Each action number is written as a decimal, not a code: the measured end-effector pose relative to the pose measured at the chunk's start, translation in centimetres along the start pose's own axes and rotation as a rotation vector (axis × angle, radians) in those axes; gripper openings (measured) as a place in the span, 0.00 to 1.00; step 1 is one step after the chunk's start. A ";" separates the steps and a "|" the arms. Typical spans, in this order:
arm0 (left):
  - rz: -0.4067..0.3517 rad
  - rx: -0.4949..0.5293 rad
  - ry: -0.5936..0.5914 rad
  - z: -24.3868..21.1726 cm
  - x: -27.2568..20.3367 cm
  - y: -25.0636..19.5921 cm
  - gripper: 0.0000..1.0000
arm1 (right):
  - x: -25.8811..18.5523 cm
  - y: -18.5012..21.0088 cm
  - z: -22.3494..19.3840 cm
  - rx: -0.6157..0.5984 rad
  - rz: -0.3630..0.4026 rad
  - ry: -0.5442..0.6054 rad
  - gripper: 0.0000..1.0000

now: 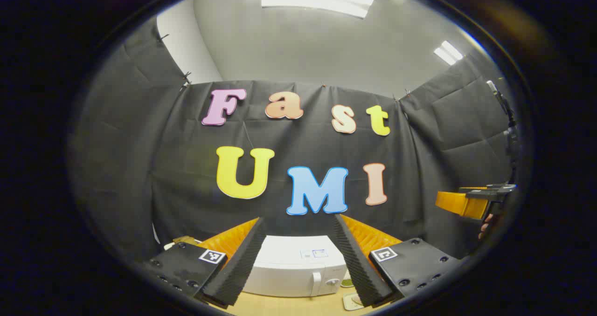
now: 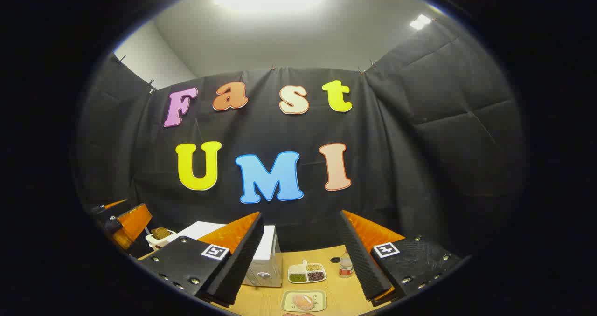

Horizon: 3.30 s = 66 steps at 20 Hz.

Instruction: Open the microwave oven with the left hand, put the food in, and close the microwave oven.

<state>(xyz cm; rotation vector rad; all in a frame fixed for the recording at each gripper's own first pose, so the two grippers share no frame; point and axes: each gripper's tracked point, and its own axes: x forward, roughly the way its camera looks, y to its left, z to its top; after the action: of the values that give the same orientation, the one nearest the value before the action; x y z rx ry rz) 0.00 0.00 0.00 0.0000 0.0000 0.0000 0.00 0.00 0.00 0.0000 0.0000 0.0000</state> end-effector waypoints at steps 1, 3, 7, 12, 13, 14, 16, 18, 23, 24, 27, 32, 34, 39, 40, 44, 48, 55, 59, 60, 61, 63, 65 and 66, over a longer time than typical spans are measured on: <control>-0.005 -0.002 0.002 -0.2 -0.2 0.2 0.97 | -0.3 0.2 -0.1 -0.006 -0.005 -0.004 0.96; -0.007 -0.001 0.005 -0.2 -0.7 0.9 0.98 | -0.6 0.6 -0.2 -0.027 -0.013 -0.005 0.96; -0.007 0.015 -0.007 0.5 -1.7 2.6 0.96 | -1.6 1.7 -0.7 -0.032 -0.026 -0.005 0.96; -0.017 0.021 -0.010 1.3 -3.0 4.3 0.98 | -2.2 3.2 -1.4 -0.028 -0.040 0.007 0.96; -0.019 0.019 -0.010 1.3 -3.2 4.6 0.96 | -2.4 3.4 -1.4 -0.027 -0.042 0.004 0.96; -0.019 0.017 -0.009 1.2 -3.3 4.8 0.96 | -2.4 3.5 -1.4 -0.028 -0.043 0.005 0.96; -0.016 0.006 -0.013 1.0 -3.3 4.9 0.96 | -2.3 3.5 -1.8 -0.031 -0.046 0.012 0.96; -0.019 -0.001 -0.020 0.4 -3.2 4.4 0.96 | -2.1 3.2 -1.7 -0.028 -0.047 0.011 0.96; -0.055 0.016 0.019 -4.1 -0.5 0.8 0.97 | -0.7 2.3 -2.2 -0.037 -0.013 0.015 0.96; -0.066 0.013 0.035 -5.4 0.2 -0.1 0.97 | -0.4 2.0 -2.2 -0.041 -0.005 0.015 0.96; -0.076 0.024 0.086 -9.8 2.6 -2.4 0.98 | 1.1 0.7 -2.8 -0.065 0.008 0.029 0.96; -0.077 0.052 0.195 -18.3 6.6 -5.1 0.96 | 4.0 -1.7 -4.3 -0.095 0.035 0.081 0.97; -0.070 0.053 0.251 -21.9 7.8 -5.4 0.99 | 4.9 -2.5 -5.3 -0.101 0.037 0.106 0.96; -0.038 0.058 0.360 -29.2 10.5 -5.2 0.98 | 5.8 -5.1 -7.4 -0.099 0.019 0.165 0.96; -0.038 0.050 0.368 -30.2 11.0 -5.3 0.98 | 5.7 -5.7 -7.7 -0.108 0.014 0.175 0.96; -0.036 0.060 0.421 -34.6 12.4 -5.6 0.98 | 5.7 -7.6 -8.5 -0.126 -0.007 0.205 0.96; -0.009 0.049 0.466 -37.5 13.4 -4.9 0.96 | 6.1 -8.4 -8.7 -0.139 -0.012 0.213 0.96; -0.054 0.078 0.488 -38.7 13.9 -5.8 0.68 | 6.9 -8.5 -10.0 -0.140 0.004 0.244 0.97; -0.064 0.037 0.508 -39.4 13.8 -5.9 0.49 | 7.0 -8.2 -10.3 -0.137 0.012 0.252 0.97; -0.058 0.049 0.505 -38.7 13.9 -6.2 0.46 | 7.1 -8.2 -10.3 -0.140 0.013 0.253 0.97; -0.059 0.068 0.506 -39.1 14.0 -6.1 0.34 | 7.0 -8.1 -10.5 -0.145 0.013 0.255 0.97; -0.055 0.064 0.508 -39.4 14.1 -6.0 0.34 | 6.9 -8.2 -10.6 -0.149 0.013 0.258 0.97; -0.068 0.057 0.521 -39.4 13.8 -6.0 0.29 | 6.9 -8.2 -10.6 -0.146 0.009 0.258 0.96; -0.079 0.064 0.527 -39.5 14.0 -6.1 0.27 | 6.9 -8.3 -10.7 -0.141 0.006 0.260 0.96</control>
<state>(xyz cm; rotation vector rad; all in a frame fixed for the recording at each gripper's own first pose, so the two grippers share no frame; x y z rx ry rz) 13.99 -6.07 -39.51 0.0644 0.5269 -0.0786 6.87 -8.27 -10.67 -0.1414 0.2600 0.0063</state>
